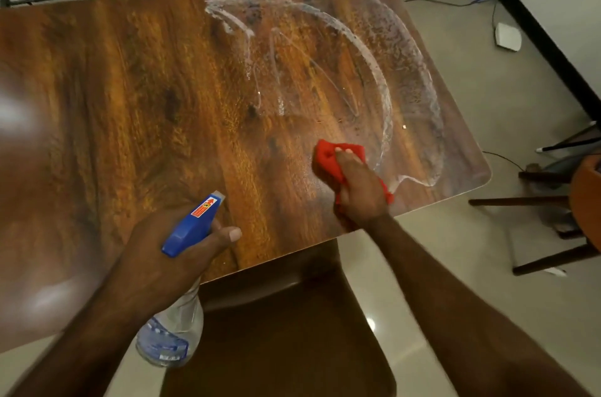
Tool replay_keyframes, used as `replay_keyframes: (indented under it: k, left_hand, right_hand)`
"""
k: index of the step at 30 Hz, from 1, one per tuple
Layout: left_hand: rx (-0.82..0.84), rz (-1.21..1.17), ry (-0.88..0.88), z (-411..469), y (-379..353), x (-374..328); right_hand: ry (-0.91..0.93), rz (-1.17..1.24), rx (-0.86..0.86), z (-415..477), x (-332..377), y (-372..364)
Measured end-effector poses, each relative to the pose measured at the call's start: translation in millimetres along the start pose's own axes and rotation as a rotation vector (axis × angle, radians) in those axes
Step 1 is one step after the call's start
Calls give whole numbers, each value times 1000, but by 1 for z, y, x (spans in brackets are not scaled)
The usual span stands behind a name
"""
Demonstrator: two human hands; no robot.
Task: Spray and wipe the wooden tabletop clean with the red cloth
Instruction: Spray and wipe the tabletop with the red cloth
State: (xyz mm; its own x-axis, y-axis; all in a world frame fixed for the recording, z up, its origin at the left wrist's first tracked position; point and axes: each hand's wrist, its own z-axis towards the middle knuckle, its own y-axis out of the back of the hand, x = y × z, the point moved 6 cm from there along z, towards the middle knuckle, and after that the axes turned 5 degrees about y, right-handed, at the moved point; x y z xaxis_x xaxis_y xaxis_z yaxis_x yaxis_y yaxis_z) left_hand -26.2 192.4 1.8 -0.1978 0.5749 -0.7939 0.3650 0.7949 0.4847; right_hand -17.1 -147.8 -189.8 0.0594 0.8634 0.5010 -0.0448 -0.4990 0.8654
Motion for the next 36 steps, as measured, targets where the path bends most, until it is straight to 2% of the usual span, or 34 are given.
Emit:
replay_keyframes:
  k: [3,6,9,11,14,16,19,21,23,25,27,29,31,32,34,36]
  left_hand:
    - [18,68,-83,-2,-22,-14]
    - [4,111,-105,-6,-40,-29]
    - [43,109,-147,-11,-64,-42]
    - [53,111,-154,-13,-75,-49]
    - [47,115,-150,-15,-89,-58]
    - [44,109,-151,-17,-94,-60]
    - [39,113,-173,-21,-96,-62]
    - [42,125,-183,-24,-98,-61]
    - [50,131,-178,-27,-99,-59]
    - [57,125,-176,-29,-101,-59]
    - [58,127,-189,-28,-107,-60]
    - [47,137,-195,-27,-114,-62]
    - [7,117,-173,-25,-121,-60]
    - [-5,112,-157,-23,-123,-58]
    - [2,124,-140,-20,-127,-54]
    - [37,137,-159,-18,-132,-52]
  right_hand:
    - [-153,6,-117,7,-38,27]
    - [-160,29,-104,-4,2,11]
    - [215,-24,70,-43,60,-29]
    - [419,-61,146,-64,64,-40]
    - [493,-43,175,-64,28,-17]
    - [360,-5,142,-60,-17,11]
    - [15,16,0,-53,-97,63]
    - [-176,8,-100,-54,-127,83]
    - [-319,2,-193,-56,-116,84]
    - [-356,57,-200,-59,-77,67]
    - [-206,112,-108,-67,-23,34]
    - [87,72,31,-82,25,0]
    - [353,-29,151,-99,37,-16]
    - [411,-26,197,-101,29,-13]
    - [420,-39,208,-104,2,9]
    - [251,-9,158,-105,-39,39]
